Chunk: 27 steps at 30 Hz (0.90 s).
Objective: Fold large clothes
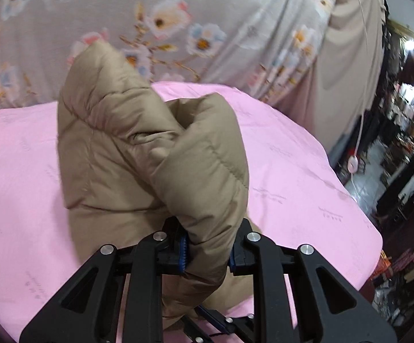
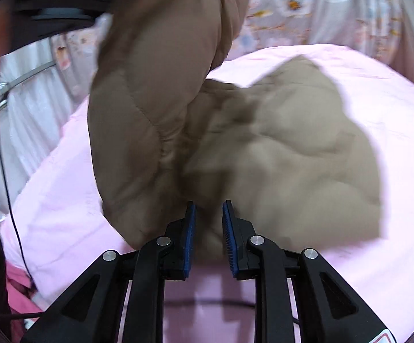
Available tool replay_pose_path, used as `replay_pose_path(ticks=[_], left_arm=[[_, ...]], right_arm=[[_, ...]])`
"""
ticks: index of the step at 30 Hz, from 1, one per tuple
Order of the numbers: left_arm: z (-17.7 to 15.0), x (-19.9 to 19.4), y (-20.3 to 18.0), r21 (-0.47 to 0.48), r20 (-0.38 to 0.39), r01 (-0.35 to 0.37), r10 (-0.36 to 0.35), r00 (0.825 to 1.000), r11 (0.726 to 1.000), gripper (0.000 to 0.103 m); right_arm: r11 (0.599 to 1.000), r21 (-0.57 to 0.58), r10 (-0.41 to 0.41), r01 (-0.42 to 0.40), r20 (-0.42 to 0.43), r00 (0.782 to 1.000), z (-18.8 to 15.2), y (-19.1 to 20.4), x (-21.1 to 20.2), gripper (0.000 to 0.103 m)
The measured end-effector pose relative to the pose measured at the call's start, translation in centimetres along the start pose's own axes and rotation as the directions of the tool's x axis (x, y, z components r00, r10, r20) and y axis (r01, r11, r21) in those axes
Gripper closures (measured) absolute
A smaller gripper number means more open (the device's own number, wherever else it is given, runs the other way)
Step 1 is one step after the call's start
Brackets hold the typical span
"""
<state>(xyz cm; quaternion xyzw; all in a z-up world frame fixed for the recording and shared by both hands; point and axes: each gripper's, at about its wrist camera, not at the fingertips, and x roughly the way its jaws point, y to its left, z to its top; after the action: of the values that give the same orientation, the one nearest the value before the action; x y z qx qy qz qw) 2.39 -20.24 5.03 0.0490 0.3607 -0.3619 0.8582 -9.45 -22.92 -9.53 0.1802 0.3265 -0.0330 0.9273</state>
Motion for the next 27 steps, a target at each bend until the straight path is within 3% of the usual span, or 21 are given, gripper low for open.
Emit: replay_pose_path(ticks=[4, 8, 17, 19, 21, 23, 27], left_arm=[[-1.3, 5.0, -4.0, 0.044, -0.1, 0.036, -0.032, 0.994, 0.998, 0.085], [-3.6, 8.7, -6.4, 0.082, -0.174, 0.03, -0.015, 0.985, 0.996, 0.085], [-6.4, 11.7, -8.5, 0.165, -0.226, 0.004, 0.034, 0.974, 0.986, 0.081], [-6.0, 10.7, -8.5, 0.146, -0.232, 0.032, 0.003, 0.973, 0.989, 0.07], [-5.4, 8.8, -8.1, 0.106, -0.239, 0.097, -0.069, 0.969, 0.99, 0.046], [-4.8, 6.2, -7.5, 0.093, -0.206, 0.123, -0.102, 0.973, 0.988, 0.032], [-2.9, 0.7, -4.2, 0.06, -0.081, 0.078, -0.073, 0.994, 0.995, 0.024]], right_arm=[[0.995, 0.053, -0.089, 0.088, 0.016, 0.996, -1.0, -4.0, -2.8, 0.082], [0.985, 0.079, -0.158, 0.155, 0.029, 0.987, -1.5, -6.4, -4.4, 0.082], [0.963, 0.113, -0.248, 0.244, 0.026, 0.968, -2.0, -9.2, -6.6, 0.081], [0.96, 0.129, -0.256, 0.248, 0.048, 0.966, -1.6, -9.4, -7.6, 0.081], [0.959, 0.136, -0.259, 0.248, 0.074, 0.963, -1.2, -9.9, -8.8, 0.074], [0.959, 0.132, -0.266, 0.252, 0.101, 0.959, -0.5, -10.2, -9.6, 0.064], [0.964, 0.118, -0.255, 0.24, 0.145, 0.956, 1.4, -10.5, -10.4, 0.063]])
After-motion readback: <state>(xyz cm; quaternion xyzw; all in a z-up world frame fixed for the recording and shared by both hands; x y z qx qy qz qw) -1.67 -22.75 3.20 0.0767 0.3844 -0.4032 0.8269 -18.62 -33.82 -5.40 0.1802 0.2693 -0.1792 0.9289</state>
